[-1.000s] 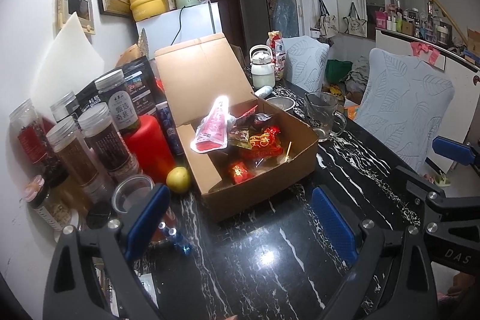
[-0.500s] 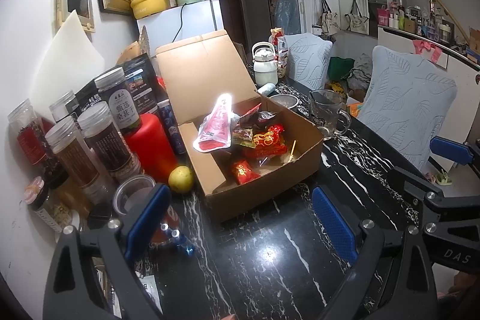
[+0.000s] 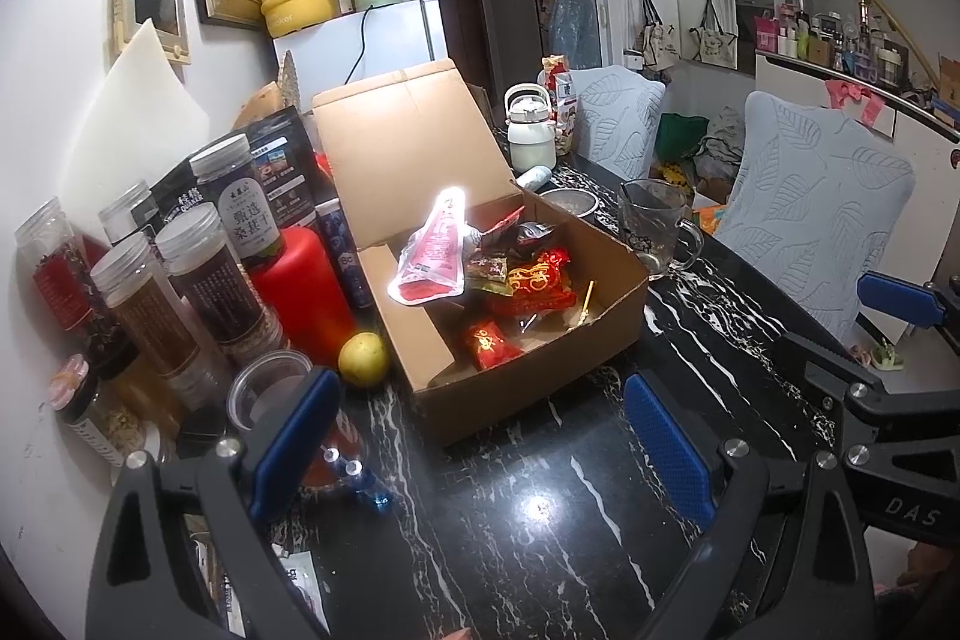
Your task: Organize snacks
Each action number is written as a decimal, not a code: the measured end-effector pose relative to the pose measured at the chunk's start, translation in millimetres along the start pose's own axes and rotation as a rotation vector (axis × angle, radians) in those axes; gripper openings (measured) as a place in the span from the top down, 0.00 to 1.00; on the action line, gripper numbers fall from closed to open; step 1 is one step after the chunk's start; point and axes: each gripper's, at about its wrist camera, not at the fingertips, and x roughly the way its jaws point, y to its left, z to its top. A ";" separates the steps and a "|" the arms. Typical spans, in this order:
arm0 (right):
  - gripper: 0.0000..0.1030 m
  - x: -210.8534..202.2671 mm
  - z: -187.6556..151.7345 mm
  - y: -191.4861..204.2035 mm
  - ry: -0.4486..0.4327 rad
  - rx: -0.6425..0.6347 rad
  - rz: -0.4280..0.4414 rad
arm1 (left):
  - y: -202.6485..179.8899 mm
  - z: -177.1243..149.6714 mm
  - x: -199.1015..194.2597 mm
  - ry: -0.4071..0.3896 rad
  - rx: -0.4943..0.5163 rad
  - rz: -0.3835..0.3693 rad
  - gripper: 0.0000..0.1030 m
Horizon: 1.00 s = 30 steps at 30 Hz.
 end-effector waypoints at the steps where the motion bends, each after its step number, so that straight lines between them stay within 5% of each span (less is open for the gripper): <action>1: 0.19 0.3 0.3 0.3 0.001 -0.001 0.000 | 0.5 0.0 0.3 0.001 -0.001 -0.001 0.06; 30: 0.19 1.4 0.1 0.3 0.002 -0.002 -0.003 | 3.3 -2.1 0.5 0.006 -0.001 0.002 0.06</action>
